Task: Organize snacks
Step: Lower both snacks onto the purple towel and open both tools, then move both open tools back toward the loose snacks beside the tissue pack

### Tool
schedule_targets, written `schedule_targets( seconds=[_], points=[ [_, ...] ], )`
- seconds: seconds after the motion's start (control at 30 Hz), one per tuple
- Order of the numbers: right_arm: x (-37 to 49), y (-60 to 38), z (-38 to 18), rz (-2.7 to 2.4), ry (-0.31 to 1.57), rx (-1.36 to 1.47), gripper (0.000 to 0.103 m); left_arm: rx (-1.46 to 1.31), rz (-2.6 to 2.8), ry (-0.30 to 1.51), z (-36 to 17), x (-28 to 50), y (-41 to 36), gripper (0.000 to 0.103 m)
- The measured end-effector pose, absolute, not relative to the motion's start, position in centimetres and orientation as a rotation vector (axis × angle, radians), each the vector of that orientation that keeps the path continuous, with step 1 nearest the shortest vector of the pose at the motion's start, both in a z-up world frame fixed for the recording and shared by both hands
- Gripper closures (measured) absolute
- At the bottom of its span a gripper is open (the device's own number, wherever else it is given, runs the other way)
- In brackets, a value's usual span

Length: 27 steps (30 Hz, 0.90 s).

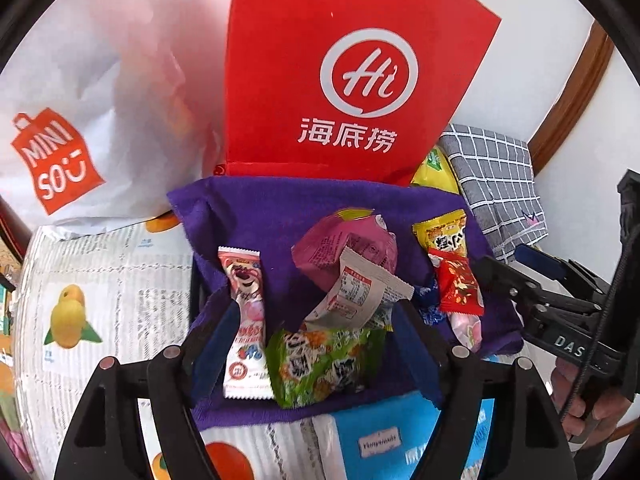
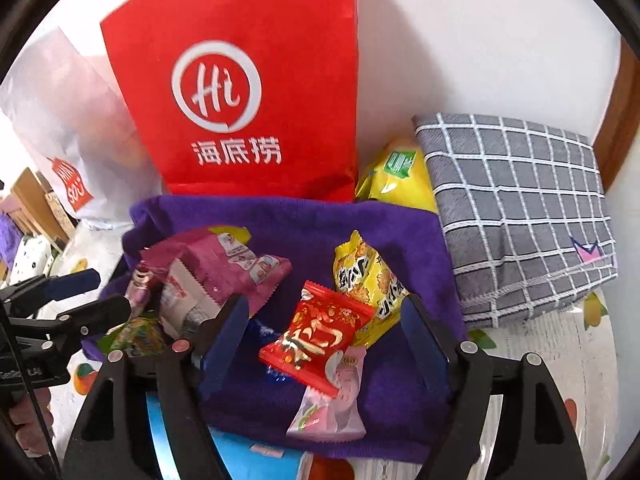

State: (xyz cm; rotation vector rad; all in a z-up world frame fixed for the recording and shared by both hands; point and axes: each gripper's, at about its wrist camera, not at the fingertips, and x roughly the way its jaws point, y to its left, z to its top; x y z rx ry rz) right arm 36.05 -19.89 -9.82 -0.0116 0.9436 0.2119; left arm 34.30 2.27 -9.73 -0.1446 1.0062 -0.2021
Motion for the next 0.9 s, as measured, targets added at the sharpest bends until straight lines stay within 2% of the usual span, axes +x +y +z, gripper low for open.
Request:
schedule_targets(
  seconds=[0.5,0.9],
  points=[
    [25.9,-20.0,-6.1,0.196,0.88,-0.003,0.025,-0.117,-0.125,0.959,-6.4,24.5,4.7,0.026],
    [17.2,-19.3,-7.7,0.243,0.918,-0.026,0.025,-0.111,-0.059,0.95,-6.9,17.2,5.8,0.026]
  ],
)
